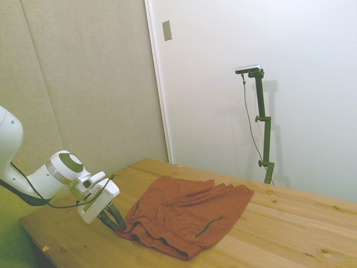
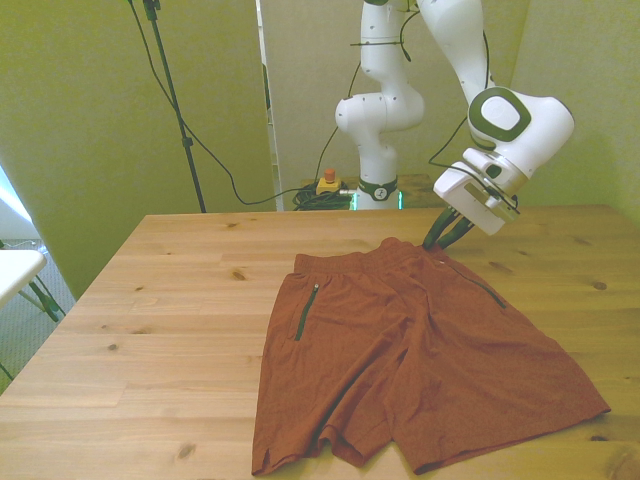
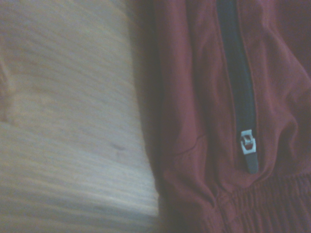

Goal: Fold the shorts

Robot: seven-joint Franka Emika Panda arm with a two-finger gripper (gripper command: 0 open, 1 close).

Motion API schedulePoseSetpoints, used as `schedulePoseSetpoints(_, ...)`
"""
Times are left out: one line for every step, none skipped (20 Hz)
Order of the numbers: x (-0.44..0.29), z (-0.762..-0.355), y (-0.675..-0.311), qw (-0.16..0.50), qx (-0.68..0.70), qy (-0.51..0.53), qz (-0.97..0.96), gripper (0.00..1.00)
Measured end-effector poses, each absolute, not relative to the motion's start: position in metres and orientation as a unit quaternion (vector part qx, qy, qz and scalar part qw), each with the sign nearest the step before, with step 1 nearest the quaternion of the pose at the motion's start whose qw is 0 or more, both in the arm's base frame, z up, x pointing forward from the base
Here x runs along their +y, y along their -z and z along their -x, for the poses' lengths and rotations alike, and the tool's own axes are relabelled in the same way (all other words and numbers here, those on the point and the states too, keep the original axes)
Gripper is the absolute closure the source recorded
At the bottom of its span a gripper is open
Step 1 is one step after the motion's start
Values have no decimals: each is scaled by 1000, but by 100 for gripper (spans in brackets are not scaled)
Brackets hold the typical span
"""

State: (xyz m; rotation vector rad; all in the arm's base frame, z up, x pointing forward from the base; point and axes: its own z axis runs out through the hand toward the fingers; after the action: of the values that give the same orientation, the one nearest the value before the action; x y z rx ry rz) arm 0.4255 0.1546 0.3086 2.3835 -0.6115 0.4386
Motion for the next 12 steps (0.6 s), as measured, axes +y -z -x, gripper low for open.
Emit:
schedulePoseSetpoints(156,-426,-308,313,-232,-167,-906,100)
schedulePoseSetpoints(157,-426,-309,311,-232,-169,-906,100)
schedulePoseSetpoints(159,-427,-310,307,-231,-171,-907,100)
schedulePoseSetpoints(163,-428,-312,302,-230,-175,-908,100)
schedulePoseSetpoints(166,-429,-315,299,-230,-178,-909,100)
schedulePoseSetpoints(169,-430,-319,295,-231,-181,-909,100)
schedulePoseSetpoints(172,-431,-325,290,-233,-186,-909,100)
schedulePoseSetpoints(175,-432,-333,284,-237,-192,-909,100)
schedulePoseSetpoints(176,-433,-343,276,-244,-197,-909,100)
schedulePoseSetpoints(178,-434,-355,263,-254,-199,-909,100)
schedulePoseSetpoints(178,-434,-368,249,-262,-202,-910,100)
schedulePoseSetpoints(177,-434,-382,235,-271,-205,-911,100)
